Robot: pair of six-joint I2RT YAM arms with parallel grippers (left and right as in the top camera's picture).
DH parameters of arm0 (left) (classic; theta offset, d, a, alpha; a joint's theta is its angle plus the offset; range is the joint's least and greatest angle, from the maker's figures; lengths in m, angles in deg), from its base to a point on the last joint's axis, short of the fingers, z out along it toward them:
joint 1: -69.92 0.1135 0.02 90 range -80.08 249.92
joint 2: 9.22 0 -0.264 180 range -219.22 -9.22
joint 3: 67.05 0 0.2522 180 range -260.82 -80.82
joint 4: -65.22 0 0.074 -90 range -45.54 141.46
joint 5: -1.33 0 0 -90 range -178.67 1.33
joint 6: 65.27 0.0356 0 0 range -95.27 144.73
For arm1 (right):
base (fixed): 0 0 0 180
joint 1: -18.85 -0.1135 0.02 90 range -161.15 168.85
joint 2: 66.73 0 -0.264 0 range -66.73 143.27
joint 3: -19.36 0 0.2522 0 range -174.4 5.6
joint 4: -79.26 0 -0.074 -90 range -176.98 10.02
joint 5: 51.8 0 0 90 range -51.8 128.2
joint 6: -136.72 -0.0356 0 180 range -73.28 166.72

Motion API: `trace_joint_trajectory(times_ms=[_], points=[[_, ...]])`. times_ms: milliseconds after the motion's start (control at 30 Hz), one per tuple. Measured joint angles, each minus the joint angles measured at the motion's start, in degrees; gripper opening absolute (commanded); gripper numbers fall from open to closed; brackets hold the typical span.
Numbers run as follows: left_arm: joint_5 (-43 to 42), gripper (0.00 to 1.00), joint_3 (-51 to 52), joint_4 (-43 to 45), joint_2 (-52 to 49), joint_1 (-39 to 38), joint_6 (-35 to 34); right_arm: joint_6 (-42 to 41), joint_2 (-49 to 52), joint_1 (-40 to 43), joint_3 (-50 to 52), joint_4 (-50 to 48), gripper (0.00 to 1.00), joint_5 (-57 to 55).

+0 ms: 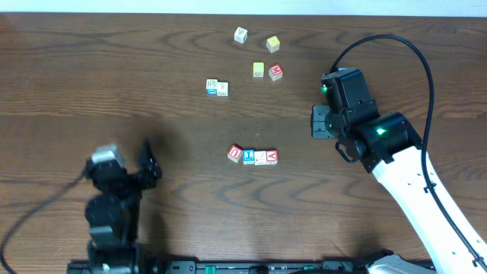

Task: Lift 4 blocks
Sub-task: 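Raise the right gripper and move it right of the block row, then bring the left gripper to the left end of the row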

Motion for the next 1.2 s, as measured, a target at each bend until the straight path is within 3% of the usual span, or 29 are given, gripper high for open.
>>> trace_joint_trajectory(times_ms=[300, 567, 700, 767, 1033, 1200], points=[[-4.70, 0.79, -23.21, -9.03, -34.29, -3.50, 0.96, 4.35, 0.00, 8.33, 0.17, -1.38, 0.01, 3.80], [-9.05, 0.79, -24.81, -18.58, -41.29, -3.74, 1.07, 6.36, 0.00, 10.40, 7.52, -3.69, 0.01, 6.95], [-10.05, 0.77, -24.81, -23.61, -38.99, -4.61, 2.60, 6.23, 0.00, 9.22, 12.96, -3.87, 0.01, 7.63], [-8.83, 0.71, -24.81, -26.64, -35.71, -5.31, 2.86, 5.90, 0.02, 7.98, 14.97, -3.93, 0.01, 7.93], [2.19, 0.71, -25.14, -32.81, -10.99, -14.23, 1.14, 4.52, 0.00, 4.50, 16.76, -4.13, 0.01, 8.35], [8.92, 0.71, -25.57, -42.77, 2.99, -19.32, -2.29, 3.21, -2.36, 3.26, 16.83, -0.76, 0.01, 8.07]])
